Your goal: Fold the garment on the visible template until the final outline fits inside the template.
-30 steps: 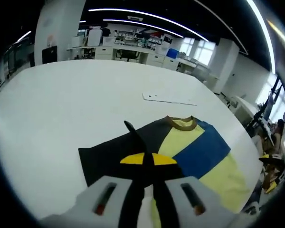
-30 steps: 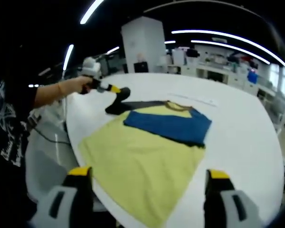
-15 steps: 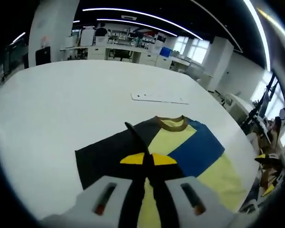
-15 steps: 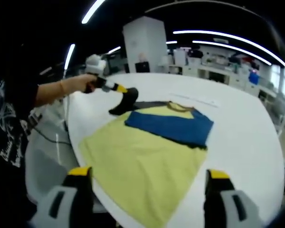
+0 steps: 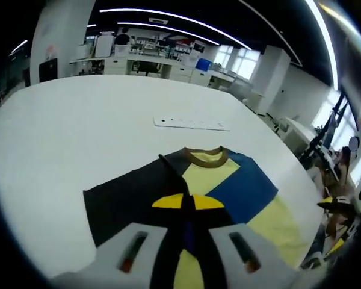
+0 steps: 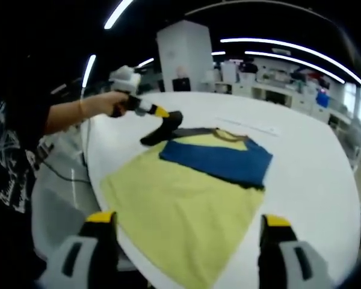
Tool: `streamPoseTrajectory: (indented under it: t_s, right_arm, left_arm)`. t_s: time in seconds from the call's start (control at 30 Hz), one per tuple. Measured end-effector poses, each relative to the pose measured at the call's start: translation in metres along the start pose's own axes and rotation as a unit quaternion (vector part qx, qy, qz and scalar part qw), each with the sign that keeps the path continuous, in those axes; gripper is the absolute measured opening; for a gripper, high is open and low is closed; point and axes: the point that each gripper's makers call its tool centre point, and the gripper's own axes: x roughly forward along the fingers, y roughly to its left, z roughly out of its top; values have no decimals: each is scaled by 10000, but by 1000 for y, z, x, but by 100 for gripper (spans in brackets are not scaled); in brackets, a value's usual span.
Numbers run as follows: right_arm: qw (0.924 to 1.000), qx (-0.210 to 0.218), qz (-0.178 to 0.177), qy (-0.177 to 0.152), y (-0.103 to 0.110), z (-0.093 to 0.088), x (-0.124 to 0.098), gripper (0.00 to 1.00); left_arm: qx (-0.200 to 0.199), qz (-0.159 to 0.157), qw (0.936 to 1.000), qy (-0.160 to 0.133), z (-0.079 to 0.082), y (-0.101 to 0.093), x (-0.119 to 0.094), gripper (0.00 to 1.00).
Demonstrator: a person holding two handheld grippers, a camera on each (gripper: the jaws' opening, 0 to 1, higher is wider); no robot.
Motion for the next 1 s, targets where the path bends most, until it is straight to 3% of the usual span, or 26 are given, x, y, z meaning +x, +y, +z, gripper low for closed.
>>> streamPoseTrajectory:
  t_s: [1.0]
  right_arm:
    - [10000,-5,44,-52,6,-2,0,99]
  left_arm:
    - [151,-472,9987,142,2,-53,27,1]
